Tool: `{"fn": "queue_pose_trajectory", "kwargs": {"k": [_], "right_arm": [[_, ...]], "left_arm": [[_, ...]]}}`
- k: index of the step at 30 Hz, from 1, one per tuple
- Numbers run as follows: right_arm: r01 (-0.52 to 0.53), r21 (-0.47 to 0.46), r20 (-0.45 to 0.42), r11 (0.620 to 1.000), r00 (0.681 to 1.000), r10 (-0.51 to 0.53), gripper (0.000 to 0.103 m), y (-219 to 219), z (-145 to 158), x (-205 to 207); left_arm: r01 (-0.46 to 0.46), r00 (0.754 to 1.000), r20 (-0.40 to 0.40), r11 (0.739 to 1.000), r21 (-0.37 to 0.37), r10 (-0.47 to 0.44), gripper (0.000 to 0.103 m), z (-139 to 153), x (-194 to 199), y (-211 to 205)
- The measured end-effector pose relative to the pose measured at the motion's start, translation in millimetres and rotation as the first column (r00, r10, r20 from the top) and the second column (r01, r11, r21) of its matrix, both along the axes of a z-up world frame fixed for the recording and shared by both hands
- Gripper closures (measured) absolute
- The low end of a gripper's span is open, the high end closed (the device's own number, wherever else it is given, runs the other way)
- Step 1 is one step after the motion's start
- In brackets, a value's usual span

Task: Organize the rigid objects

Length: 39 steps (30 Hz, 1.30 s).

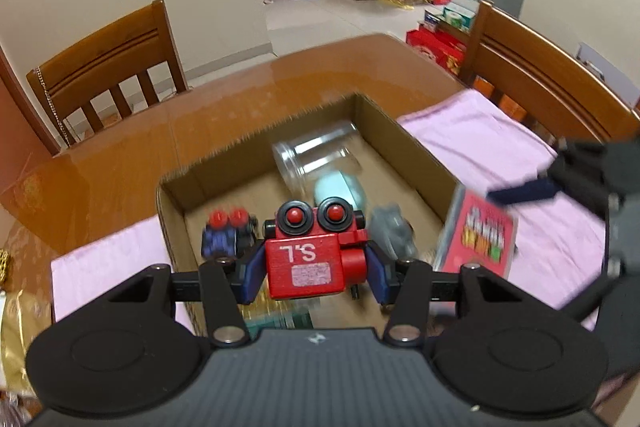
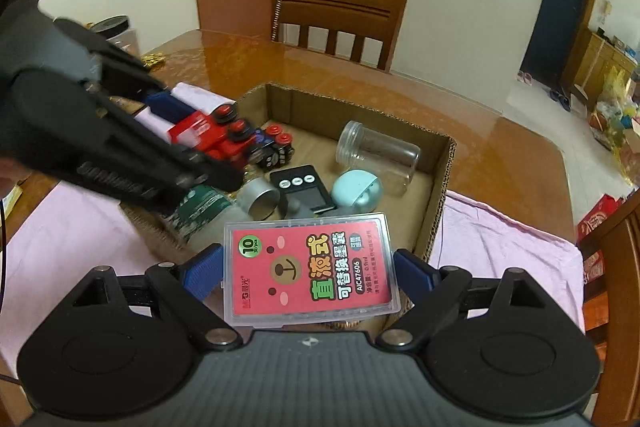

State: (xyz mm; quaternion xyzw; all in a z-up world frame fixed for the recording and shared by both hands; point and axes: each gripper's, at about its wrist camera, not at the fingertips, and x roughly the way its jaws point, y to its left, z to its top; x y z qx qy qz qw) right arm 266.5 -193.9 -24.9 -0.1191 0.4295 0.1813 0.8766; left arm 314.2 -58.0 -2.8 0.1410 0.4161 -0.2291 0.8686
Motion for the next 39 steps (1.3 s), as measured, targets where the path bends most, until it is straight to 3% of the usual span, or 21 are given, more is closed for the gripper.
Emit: {"fn": "queue_pose_trajectory", "kwargs": {"k": [8, 9, 10, 21, 23, 25, 27, 30, 34, 39], "right_arm": [[0.073, 0.049, -0.060, 0.996, 0.996, -0.070, 0.010, 1, -27, 20], [0.074, 0.055, -0.074, 0.996, 0.995, -0.070, 0.006, 1, -28, 21], [0.079, 0.054, -0.074, 0.995, 0.994, -0.075, 0.000, 1, -28, 20], [0.123, 0.039, -0.082, 0.992, 0.989, -0.120, 0.000, -8, -21, 12], [0.126, 0.037, -0.078, 0.991, 0.989, -0.123, 0.000, -9, -19, 10], [0.124, 0.035, -0.074, 0.992, 0.990, -0.121, 0.000, -8, -17, 9], [0.124, 0.032, -0.071, 0.992, 0.990, -0.121, 0.000, -7, -15, 7], [0.129, 0.024, -0.071, 0.991, 0.989, -0.127, 0.000, -5, -10, 6], [0.164, -0.003, -0.062, 0.986, 0.984, -0.164, 0.000, -3, -2, 2], [0.294, -0.090, -0.050, 0.952, 0.953, -0.299, 0.000, -7, 5, -2]], "left_arm": [[-0.027, 0.999, -0.043, 1.000, 0.007, 0.027, 0.053, -25, 39, -18], [-0.028, 0.998, -0.050, 1.000, 0.007, 0.028, 0.053, -29, 41, -20], [-0.029, 0.998, -0.054, 1.000, 0.010, 0.030, 0.053, -32, 44, -22], [-0.102, 0.991, -0.081, 0.994, 0.038, 0.105, 0.053, -66, 73, -24], [-0.135, 0.988, -0.065, 0.990, 0.028, 0.137, 0.046, -66, 74, -20], [-0.162, 0.987, -0.018, 0.987, -0.003, 0.162, 0.018, -57, 71, -16], [-0.186, 0.981, 0.048, 0.982, -0.037, 0.188, 0.004, -45, 63, -10], [-0.198, 0.967, 0.148, 0.976, -0.091, 0.210, 0.003, -23, 45, 1], [-0.232, 0.947, 0.203, 0.967, -0.105, 0.249, 0.001, 4, 13, 18], [-0.311, 0.940, 0.154, 0.950, 0.025, 0.304, 0.001, 15, -33, 32]]}}
